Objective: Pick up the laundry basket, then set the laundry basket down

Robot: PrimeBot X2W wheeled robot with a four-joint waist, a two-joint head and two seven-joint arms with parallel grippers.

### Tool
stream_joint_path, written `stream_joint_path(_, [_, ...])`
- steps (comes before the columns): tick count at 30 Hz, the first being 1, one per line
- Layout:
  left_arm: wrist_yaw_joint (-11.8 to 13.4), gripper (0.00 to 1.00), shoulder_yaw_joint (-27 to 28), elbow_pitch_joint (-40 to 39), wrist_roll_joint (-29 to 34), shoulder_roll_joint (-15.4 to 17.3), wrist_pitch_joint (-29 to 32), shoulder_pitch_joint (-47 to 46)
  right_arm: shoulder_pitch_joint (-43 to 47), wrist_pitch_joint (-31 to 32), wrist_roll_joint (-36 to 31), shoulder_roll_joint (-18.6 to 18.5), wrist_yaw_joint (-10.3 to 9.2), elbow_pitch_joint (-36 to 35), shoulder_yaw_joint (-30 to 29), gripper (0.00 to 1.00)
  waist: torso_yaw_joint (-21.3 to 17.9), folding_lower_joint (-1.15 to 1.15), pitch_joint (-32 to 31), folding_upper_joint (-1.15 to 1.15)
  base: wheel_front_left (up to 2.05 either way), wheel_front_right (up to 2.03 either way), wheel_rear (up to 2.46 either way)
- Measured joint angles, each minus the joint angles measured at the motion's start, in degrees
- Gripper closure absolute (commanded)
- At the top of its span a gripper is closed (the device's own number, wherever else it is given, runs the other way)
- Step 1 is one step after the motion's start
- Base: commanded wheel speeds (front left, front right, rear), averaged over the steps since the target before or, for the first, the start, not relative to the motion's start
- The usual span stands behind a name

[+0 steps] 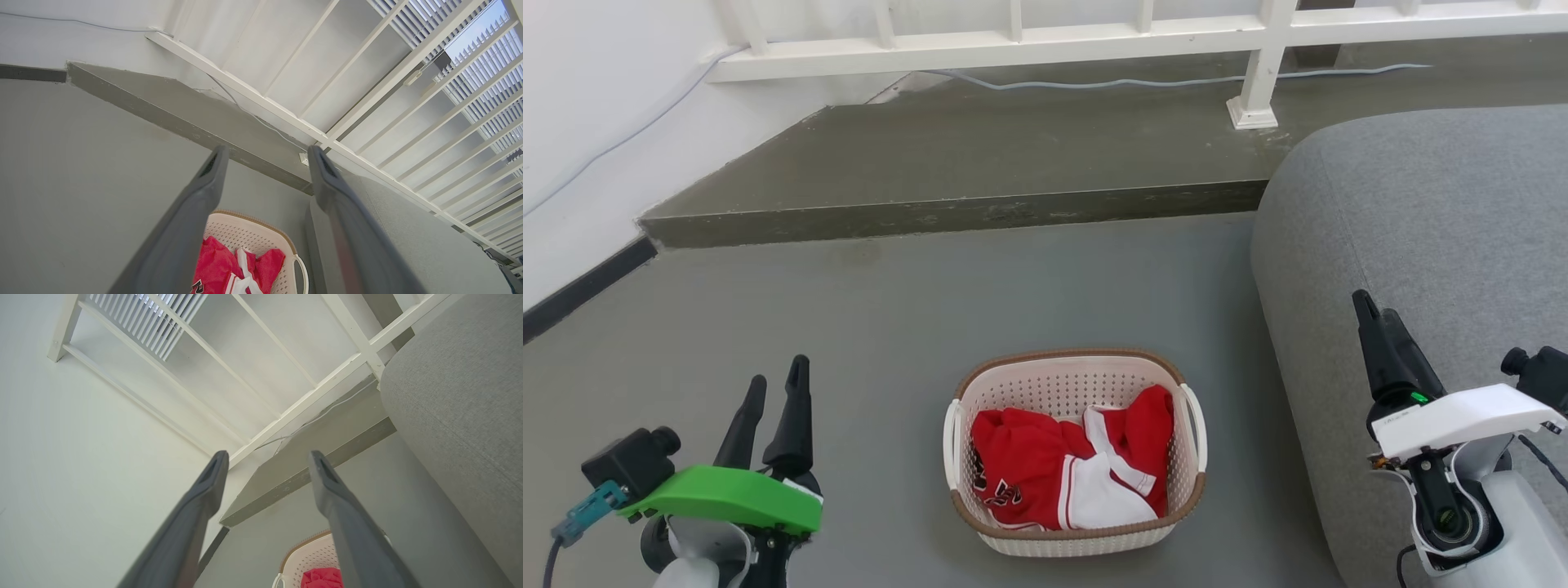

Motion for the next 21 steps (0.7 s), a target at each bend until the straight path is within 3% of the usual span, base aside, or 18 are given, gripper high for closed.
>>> stream_joint_path(14, [1.0, 0.0, -1.7, -0.7, 12.3, -0.1, -2.5, -0.1, -0.9, -2.5, -11.7, -0.9, -2.44, 0.0, 2.3, 0.0, -0.2, 0.0, 0.2, 0.0, 0.0, 0.0, 0.0])
stream_joint_path(21, [1.4, 0.0, -2.6, -0.9, 17.7, -0.1, -3.7, -0.9, -1.1, -3.8, -16.8, -1.1, -2.56, 0.0, 3.5, 0.0, -0.3, 0.0, 0.2, 0.0, 0.0, 0.0, 0.0])
